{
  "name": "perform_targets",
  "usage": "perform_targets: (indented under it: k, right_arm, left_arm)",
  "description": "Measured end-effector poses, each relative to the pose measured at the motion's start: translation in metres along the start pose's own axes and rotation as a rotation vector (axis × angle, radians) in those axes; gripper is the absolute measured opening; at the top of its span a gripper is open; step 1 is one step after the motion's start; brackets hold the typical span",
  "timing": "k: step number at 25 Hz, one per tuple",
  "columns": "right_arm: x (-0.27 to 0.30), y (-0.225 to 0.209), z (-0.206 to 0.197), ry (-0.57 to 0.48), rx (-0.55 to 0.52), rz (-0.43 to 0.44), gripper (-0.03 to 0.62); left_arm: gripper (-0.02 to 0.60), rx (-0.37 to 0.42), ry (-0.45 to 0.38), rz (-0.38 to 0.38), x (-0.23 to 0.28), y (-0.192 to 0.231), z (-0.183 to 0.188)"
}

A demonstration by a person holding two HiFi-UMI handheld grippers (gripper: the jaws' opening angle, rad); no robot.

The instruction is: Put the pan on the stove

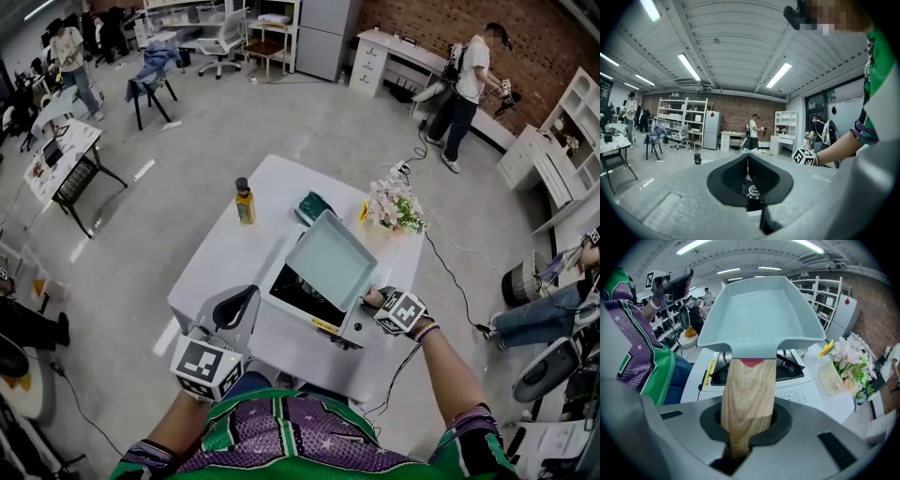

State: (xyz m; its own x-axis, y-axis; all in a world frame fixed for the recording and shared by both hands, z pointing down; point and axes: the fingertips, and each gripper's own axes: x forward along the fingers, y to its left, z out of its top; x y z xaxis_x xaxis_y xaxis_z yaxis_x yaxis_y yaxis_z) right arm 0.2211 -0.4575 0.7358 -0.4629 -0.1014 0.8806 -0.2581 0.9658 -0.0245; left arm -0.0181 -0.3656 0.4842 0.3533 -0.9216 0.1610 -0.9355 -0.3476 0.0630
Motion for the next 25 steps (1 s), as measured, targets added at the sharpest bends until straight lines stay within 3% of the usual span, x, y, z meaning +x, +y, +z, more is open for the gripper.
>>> perform_targets:
  k: [13, 25]
  right_arm:
    - [0.017, 0.001, -0.007, 0.130, -0.097, 0.059, 0.046]
    - [0.016, -0.002, -0.003, 0.258, -0.085, 0.135, 0.046]
  left_arm:
    - [0.018, -0.004, 0.013, 0.015, 0.003, 0.004, -0.005]
    - [0.018, -0.005, 0.009, 0.029, 0.001, 0.009, -0.002]
